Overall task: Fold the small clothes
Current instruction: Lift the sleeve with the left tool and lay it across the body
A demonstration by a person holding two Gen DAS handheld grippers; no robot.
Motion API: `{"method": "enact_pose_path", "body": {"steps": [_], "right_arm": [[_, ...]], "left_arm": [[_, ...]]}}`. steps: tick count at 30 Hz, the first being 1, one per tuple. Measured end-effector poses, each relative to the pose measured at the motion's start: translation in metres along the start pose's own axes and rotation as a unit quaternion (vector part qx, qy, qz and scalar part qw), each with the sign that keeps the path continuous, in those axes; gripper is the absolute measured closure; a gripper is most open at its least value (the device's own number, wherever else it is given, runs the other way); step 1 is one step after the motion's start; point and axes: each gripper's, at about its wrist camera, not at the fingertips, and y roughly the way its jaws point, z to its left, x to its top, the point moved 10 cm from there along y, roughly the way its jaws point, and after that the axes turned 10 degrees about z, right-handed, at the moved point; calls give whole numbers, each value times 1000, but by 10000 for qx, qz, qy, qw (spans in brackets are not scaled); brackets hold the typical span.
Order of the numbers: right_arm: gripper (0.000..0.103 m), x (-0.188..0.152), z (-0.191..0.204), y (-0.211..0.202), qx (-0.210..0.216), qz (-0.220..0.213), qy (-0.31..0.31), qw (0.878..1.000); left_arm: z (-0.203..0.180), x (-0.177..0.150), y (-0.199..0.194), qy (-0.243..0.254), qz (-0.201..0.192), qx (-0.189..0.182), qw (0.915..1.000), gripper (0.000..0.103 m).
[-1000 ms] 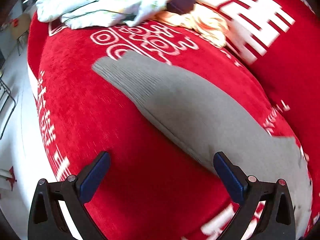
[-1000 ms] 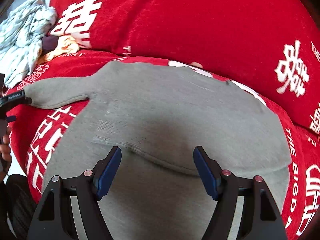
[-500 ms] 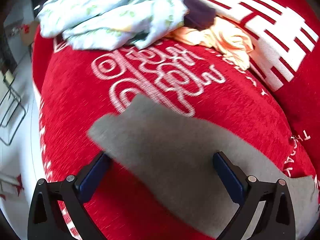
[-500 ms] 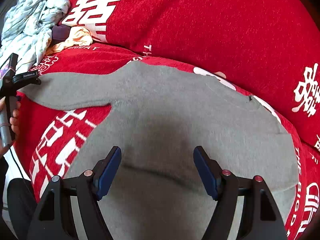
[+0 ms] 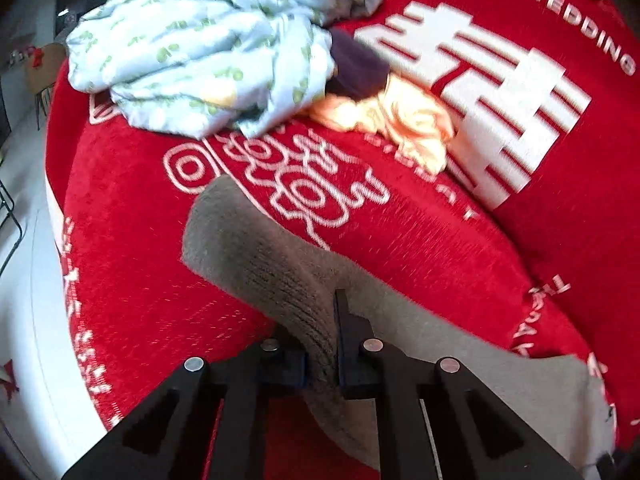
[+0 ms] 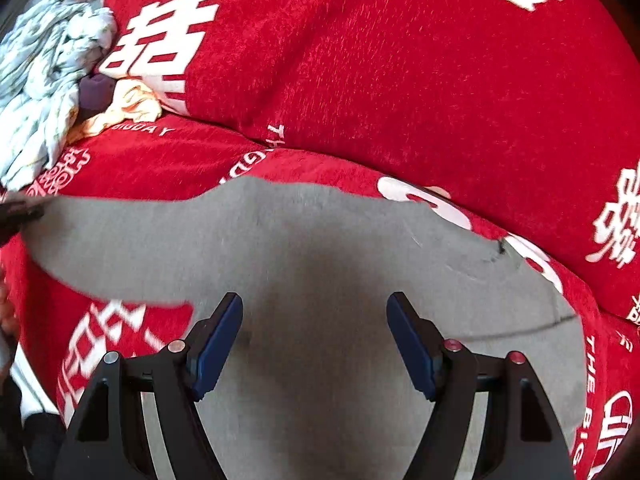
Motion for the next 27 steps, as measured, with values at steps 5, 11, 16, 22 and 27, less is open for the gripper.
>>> {"method": "enact_pose_path", "body": {"steps": [5,11,16,22,27], "right_arm": [[25,26,33,39,-126,253,-257,9993],[26,22,76,63,-237,501,-732,9958],[26,8,43,29,-217,199,-463,9985],[26,-27,-27,6,-163,263,192,9993],[26,-60,-69,-9,-118,217,552,9982]], "left_arm": [[-3,-1,-28,135,-279,-100,9995,92],[-8,-6,-29,250,-147,-114,9995,92],[-31,-17,-35,562,-65,-148,9983,92],[-87,-38,-44,1009,103,-285,9944,92],[-139,-64,-44,1363,344,-347,9895,92]]}}
